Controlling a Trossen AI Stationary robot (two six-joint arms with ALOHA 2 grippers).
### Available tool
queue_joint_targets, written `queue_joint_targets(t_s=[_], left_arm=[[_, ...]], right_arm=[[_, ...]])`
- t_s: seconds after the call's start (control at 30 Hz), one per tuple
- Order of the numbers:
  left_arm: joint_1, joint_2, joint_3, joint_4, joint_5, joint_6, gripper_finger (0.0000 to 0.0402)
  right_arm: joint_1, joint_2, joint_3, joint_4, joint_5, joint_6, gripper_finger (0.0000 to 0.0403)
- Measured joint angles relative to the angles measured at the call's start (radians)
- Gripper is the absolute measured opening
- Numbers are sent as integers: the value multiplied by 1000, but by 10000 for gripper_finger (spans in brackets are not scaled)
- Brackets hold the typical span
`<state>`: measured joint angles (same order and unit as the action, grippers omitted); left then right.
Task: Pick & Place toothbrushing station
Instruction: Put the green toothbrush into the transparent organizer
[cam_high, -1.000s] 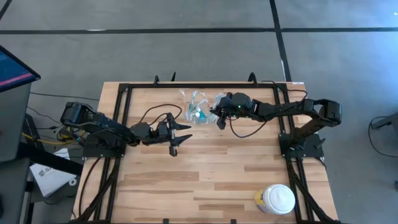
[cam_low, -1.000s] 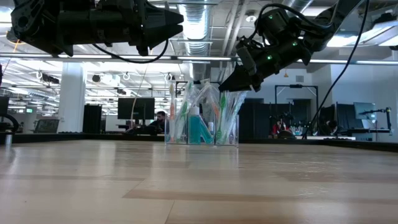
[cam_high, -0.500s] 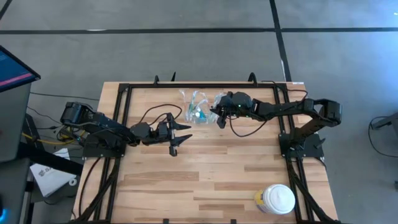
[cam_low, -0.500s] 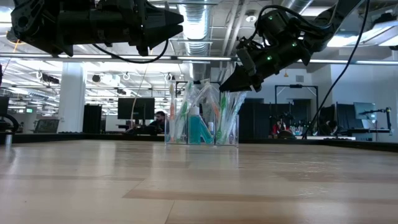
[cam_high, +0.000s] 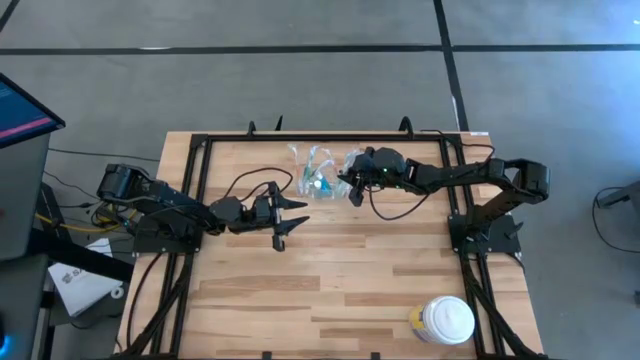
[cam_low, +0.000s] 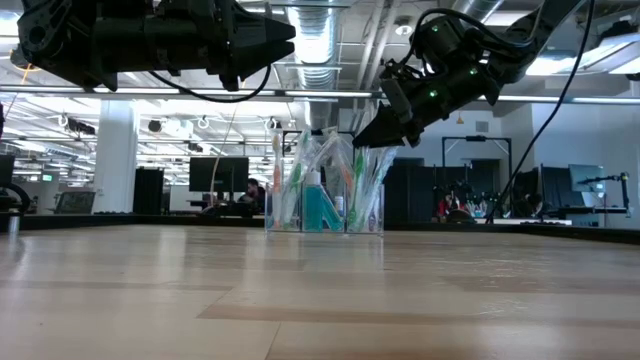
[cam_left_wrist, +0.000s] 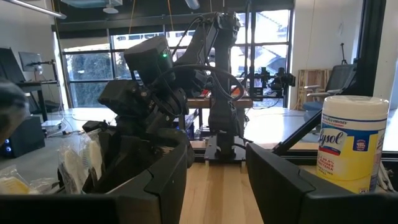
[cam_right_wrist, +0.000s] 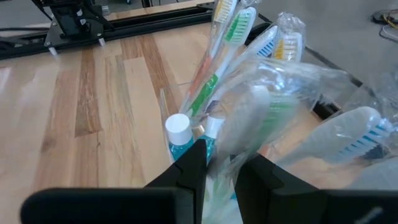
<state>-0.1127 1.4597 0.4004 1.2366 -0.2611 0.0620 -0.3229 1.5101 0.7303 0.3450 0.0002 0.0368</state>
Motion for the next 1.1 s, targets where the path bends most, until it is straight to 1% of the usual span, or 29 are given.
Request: queue_joint_targets(t_s=[0.2, 0.3, 0.4, 0.63, 0.77, 0.93, 1.1], left_arm=[[0, 0, 0, -1, 0, 0, 158], [0, 0, 0, -2, 0, 0, 158], [0, 0, 0, -2, 0, 0, 158], [0, 0, 0, -3, 0, 0, 158], [0, 0, 0, -3, 0, 0, 158], [0, 0, 0, -3, 0, 0, 158], [0, 0, 0, -3, 0, 0, 158]], right_arm=[[0, 0, 0, 0, -4, -32, 63], [0, 0, 0, 0, -4, -40, 70], [0, 0, 0, 0, -5, -47, 91], [0, 0, 0, 0, -4, -47, 159], [-1, 0, 0, 0, -4, -45, 189], [1, 0, 0, 0, -4, -37, 207], [1, 0, 0, 1, -4, -37, 207]])
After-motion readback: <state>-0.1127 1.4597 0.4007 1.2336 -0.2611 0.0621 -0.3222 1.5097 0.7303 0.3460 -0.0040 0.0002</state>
